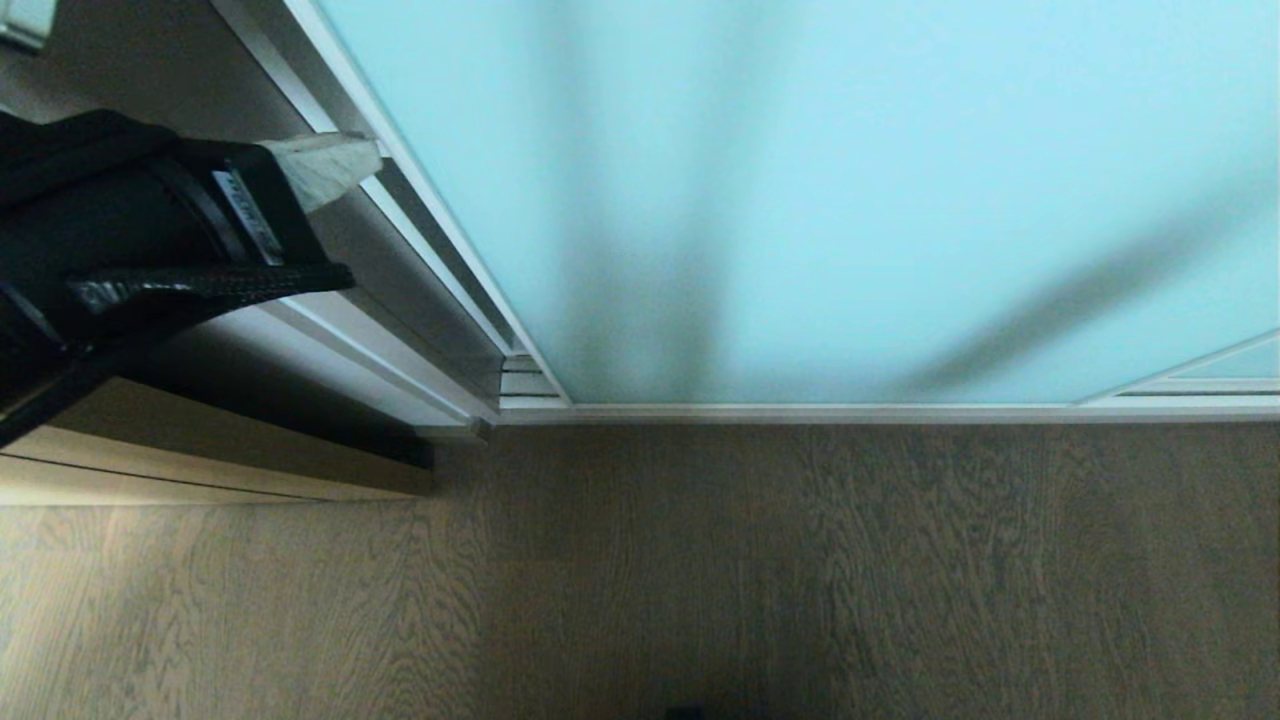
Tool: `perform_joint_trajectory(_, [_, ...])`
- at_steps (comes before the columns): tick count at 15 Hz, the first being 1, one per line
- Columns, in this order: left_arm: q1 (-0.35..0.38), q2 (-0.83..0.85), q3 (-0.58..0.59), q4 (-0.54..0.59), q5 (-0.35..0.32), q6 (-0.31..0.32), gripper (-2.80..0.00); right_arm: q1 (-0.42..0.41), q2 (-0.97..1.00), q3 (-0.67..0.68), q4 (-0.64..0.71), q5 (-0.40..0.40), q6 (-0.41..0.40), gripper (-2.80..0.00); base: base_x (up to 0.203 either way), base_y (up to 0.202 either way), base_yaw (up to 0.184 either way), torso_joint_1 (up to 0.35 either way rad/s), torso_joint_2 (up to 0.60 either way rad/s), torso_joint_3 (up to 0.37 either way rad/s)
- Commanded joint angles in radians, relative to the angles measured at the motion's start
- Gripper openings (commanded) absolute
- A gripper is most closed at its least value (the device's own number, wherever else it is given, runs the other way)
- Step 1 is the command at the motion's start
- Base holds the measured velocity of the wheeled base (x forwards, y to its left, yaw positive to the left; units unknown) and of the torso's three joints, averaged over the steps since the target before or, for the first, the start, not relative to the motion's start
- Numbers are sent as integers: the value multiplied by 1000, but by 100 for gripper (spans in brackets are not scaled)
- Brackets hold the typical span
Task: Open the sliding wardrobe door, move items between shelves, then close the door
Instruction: Open the door
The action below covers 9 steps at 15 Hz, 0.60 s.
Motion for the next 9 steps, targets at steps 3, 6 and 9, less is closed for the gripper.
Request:
perform_joint_trajectory(3, [-50,134,4,-119,31,0,-280,0,0,0,0,0,-1,-280,0,0,0,0,0,0])
perform_joint_trajectory(6, [-56,223,-8,-193,35,0,-280,0,0,0,0,0,-1,-280,0,0,0,0,0,0])
perform_joint_trajectory(9, [-76,324,-42,-260,39,-1,-280,0,0,0,0,0,1,-280,0,0,0,0,0,0])
